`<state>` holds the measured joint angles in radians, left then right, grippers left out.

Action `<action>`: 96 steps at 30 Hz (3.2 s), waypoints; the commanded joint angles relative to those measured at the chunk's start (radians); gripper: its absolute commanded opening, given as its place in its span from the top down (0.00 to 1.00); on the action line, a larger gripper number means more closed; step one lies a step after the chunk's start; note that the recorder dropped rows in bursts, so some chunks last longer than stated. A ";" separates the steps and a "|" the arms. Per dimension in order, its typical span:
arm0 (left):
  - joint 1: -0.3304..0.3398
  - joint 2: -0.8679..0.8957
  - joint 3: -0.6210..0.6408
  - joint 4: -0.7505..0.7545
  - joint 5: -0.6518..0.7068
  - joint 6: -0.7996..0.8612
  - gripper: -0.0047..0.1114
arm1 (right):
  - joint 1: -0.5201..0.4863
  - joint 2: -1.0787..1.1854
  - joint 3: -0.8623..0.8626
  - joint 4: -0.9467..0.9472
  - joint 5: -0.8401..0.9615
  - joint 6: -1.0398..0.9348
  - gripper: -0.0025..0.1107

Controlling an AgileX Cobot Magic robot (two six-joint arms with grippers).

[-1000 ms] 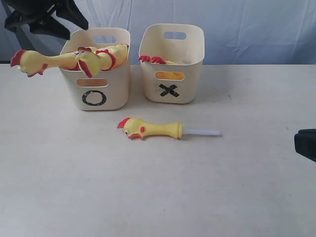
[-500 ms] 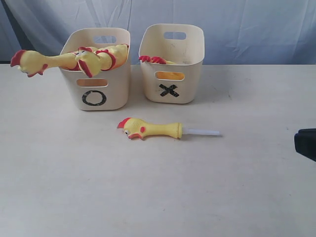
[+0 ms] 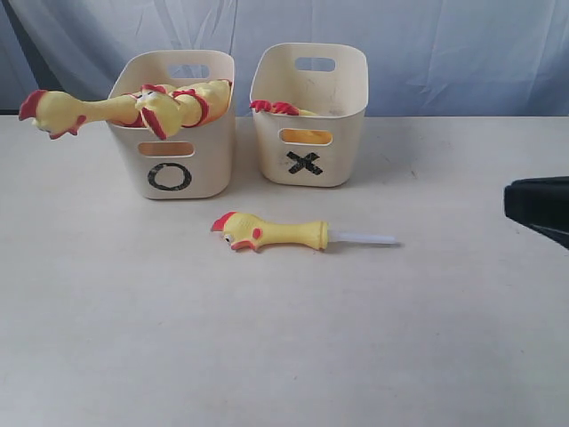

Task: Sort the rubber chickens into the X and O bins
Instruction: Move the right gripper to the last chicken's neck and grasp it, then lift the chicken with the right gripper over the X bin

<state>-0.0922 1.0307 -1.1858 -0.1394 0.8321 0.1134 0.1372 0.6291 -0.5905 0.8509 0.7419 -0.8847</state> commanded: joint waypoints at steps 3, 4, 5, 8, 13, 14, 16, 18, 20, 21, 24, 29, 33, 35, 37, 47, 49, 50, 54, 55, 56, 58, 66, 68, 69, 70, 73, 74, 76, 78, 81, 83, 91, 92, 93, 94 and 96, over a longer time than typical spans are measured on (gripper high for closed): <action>0.000 -0.284 0.263 -0.102 -0.097 0.049 0.96 | 0.004 0.269 -0.075 0.123 -0.034 -0.171 0.99; 0.000 -0.353 0.316 -0.140 -0.108 0.067 0.96 | 0.004 0.329 -0.115 0.127 -0.029 -0.193 0.99; 0.000 -0.386 0.338 -0.159 -0.113 0.079 0.96 | 0.004 0.363 -0.140 0.127 -0.021 -0.197 0.99; 0.000 -0.492 0.401 -0.174 -0.119 0.083 0.96 | 0.020 0.474 -0.245 0.123 0.016 -0.198 0.99; 0.000 -0.641 0.510 -0.174 -0.123 0.083 0.96 | 0.215 0.709 -0.443 0.008 -0.061 -0.196 0.99; 0.000 -0.649 0.525 -0.174 -0.129 0.087 0.96 | 0.239 0.742 -0.463 -0.019 -0.080 -0.196 0.99; 0.000 -0.660 0.553 -0.174 -0.129 0.092 0.96 | 0.278 0.809 -0.494 -0.066 -0.117 -0.196 0.99; 0.000 -0.671 0.582 -0.174 -0.135 0.096 0.96 | 0.320 0.903 -0.521 -0.091 -0.158 -0.196 0.99; 0.000 -0.671 0.601 -0.174 -0.158 0.100 0.96 | 0.350 1.003 -0.547 -0.165 -0.173 -0.196 0.98; 0.000 -0.671 0.609 -0.174 -0.174 0.100 0.96 | 0.364 1.054 -0.565 -0.203 -0.173 -0.196 0.96; 0.000 -0.671 0.609 -0.176 -0.174 0.100 0.96 | 0.382 1.165 -0.609 -0.221 -0.187 -0.196 0.75; 0.000 -0.671 0.609 -0.182 -0.174 0.100 0.96 | 0.407 1.313 -0.700 -0.372 -0.245 -0.196 0.49; 0.000 -0.671 0.609 -0.187 -0.174 0.100 0.96 | 0.412 1.401 -0.760 -0.427 -0.258 -0.196 0.49; 0.000 -0.671 0.609 -0.190 -0.174 0.100 0.96 | 0.412 1.430 -0.776 -0.427 -0.258 -0.196 0.49; 0.000 -0.671 0.609 -0.190 -0.174 0.100 0.96 | 0.412 1.457 -0.785 -0.427 -0.259 -0.196 0.49; 0.000 -0.671 0.609 -0.194 -0.172 0.100 0.96 | 0.412 1.535 -0.801 -0.457 -0.319 -0.198 0.49; 0.000 -0.671 0.609 -0.196 -0.172 0.100 0.96 | 0.412 1.544 -0.801 -0.459 -0.332 -0.198 0.49; 0.000 -0.671 0.609 -0.196 -0.172 0.100 0.96 | 0.412 1.549 -0.801 -0.459 -0.341 -0.198 0.49; 0.000 -0.671 0.609 -0.196 -0.170 0.100 0.96 | 0.412 1.556 -0.801 -0.459 -0.365 -0.196 0.49; 0.000 -0.671 0.609 -0.196 -0.170 0.100 0.96 | 0.412 1.556 -0.801 -0.459 -0.367 -0.196 0.49; 0.000 -0.671 0.609 -0.196 -0.170 0.100 0.96 | 0.412 1.558 -0.801 -0.459 -0.367 -0.196 0.49; 0.000 -0.671 0.609 -0.196 -0.168 0.100 0.96 | 0.412 1.563 -0.801 -0.459 -0.367 -0.196 0.52; 0.000 -0.671 0.609 -0.196 -0.168 0.100 0.96 | 0.412 1.565 -0.801 -0.459 -0.321 -0.196 0.99; 0.000 -0.671 0.609 -0.196 -0.168 0.100 0.96 | 0.412 1.563 -0.801 -0.459 -0.293 -0.194 0.99; 0.000 -0.671 0.609 -0.196 -0.168 0.100 0.96 | 0.412 1.560 -0.801 -0.459 -0.278 -0.192 0.99; 0.000 -0.671 0.609 -0.196 -0.168 0.100 0.96 | 0.412 1.555 -0.801 -0.459 -0.259 -0.181 0.99; 0.000 -0.671 0.609 -0.196 -0.168 0.104 0.96 | 0.412 1.519 -0.801 -0.459 -0.192 -0.150 0.99; 0.000 -0.671 0.609 -0.196 -0.168 0.104 0.96 | 0.412 1.504 -0.801 -0.459 -0.166 -0.146 0.99; 0.000 -0.671 0.609 -0.196 -0.168 0.104 0.96 | 0.412 1.472 -0.801 -0.454 -0.115 -0.124 0.99; 0.000 -0.671 0.609 -0.196 -0.168 0.104 0.96 | 0.412 1.436 -0.801 -0.432 -0.087 -0.106 0.99; 0.000 -0.671 0.609 -0.196 -0.168 0.104 0.96 | 0.412 1.375 -0.801 -0.378 -0.072 -0.064 0.99; 0.000 -0.671 0.609 -0.196 -0.168 0.104 0.96 | 0.412 1.332 -0.801 -0.350 -0.072 -0.038 0.99; 0.000 -0.671 0.627 -0.201 -0.168 0.103 0.96 | 0.412 1.191 -0.801 -0.291 -0.242 -0.001 0.99; 0.000 -0.671 0.627 -0.201 -0.168 0.103 0.96 | 0.412 1.178 -0.801 -0.291 -0.292 0.012 0.99; 0.000 -0.671 0.627 -0.201 -0.168 0.103 0.96 | 0.412 1.168 -0.801 -0.286 -0.349 0.031 0.99; 0.000 -0.671 0.627 -0.201 -0.168 0.105 0.96 | 0.412 1.164 -0.801 -0.274 -0.397 0.046 0.99; 0.000 -0.671 0.627 -0.201 -0.168 0.105 0.96 | 0.412 1.160 -0.801 -0.219 -0.532 0.052 0.99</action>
<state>-0.0918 0.3670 -0.5633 -0.3275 0.6718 0.2141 0.5512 1.8063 -1.3894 0.5735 0.3772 -0.8553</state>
